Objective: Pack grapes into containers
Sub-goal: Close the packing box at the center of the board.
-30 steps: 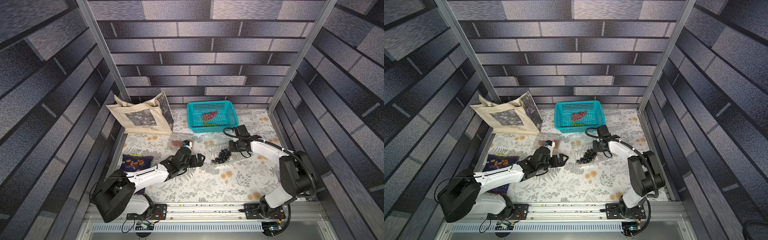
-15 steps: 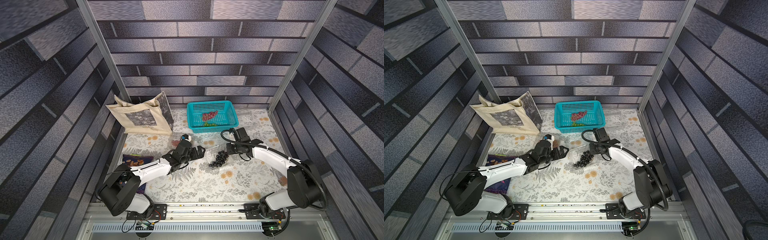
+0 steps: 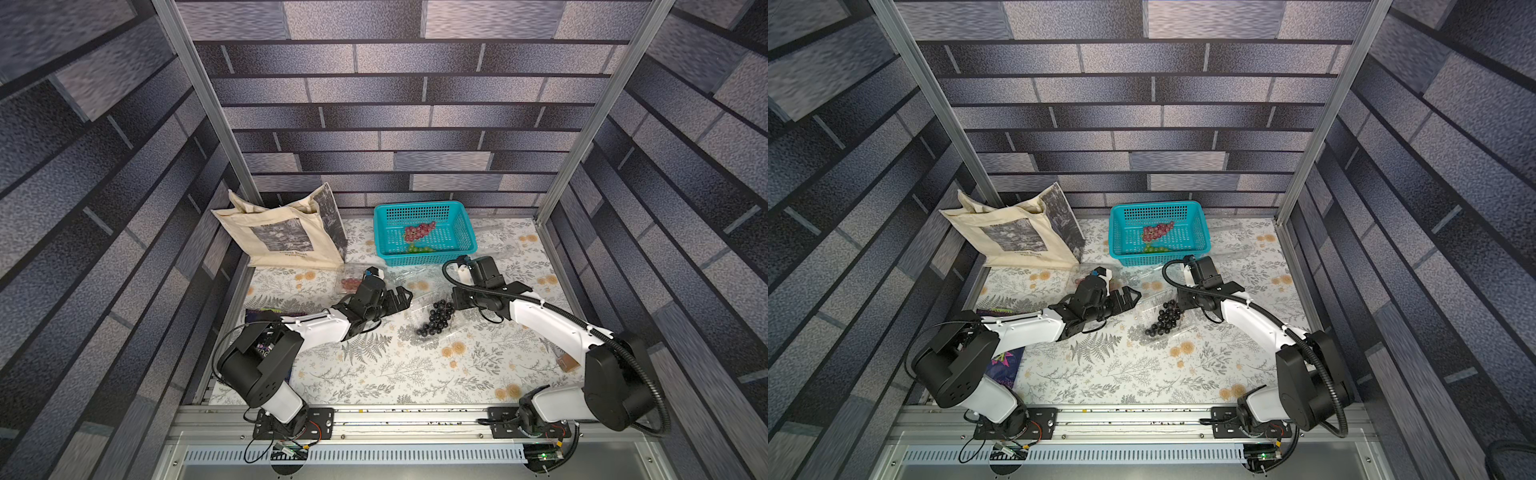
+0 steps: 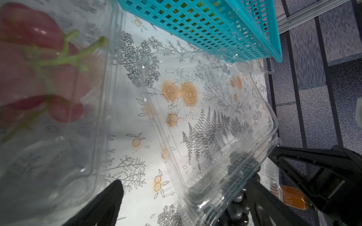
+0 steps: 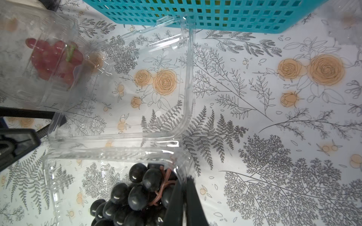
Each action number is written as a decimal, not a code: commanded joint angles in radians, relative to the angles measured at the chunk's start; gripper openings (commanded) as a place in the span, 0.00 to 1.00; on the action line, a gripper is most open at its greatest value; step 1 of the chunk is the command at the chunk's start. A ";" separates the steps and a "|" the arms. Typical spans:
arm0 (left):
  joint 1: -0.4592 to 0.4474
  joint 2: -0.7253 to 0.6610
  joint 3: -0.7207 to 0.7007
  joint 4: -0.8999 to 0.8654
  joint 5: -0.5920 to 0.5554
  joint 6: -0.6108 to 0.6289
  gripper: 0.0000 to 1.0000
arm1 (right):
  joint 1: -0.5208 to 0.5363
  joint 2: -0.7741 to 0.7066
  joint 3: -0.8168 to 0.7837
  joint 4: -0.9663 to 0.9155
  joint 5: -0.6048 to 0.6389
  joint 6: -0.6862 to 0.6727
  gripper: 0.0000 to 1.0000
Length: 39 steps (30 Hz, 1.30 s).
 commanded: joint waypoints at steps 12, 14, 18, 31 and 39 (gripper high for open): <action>-0.010 0.085 0.077 0.118 0.042 -0.024 1.00 | 0.008 -0.034 -0.012 0.046 -0.065 -0.014 0.00; -0.015 0.078 0.082 0.097 0.036 -0.019 1.00 | 0.008 -0.037 -0.014 0.049 -0.071 -0.014 0.00; -0.020 0.053 0.084 0.071 0.033 -0.018 1.00 | 0.008 -0.057 -0.022 0.054 -0.064 -0.014 0.00; -0.013 -0.033 0.085 -0.043 -0.002 -0.044 1.00 | 0.008 -0.076 -0.025 0.059 -0.061 -0.018 0.00; -0.009 -0.113 0.068 -0.136 -0.048 -0.049 1.00 | 0.009 -0.087 -0.029 0.077 -0.081 -0.012 0.00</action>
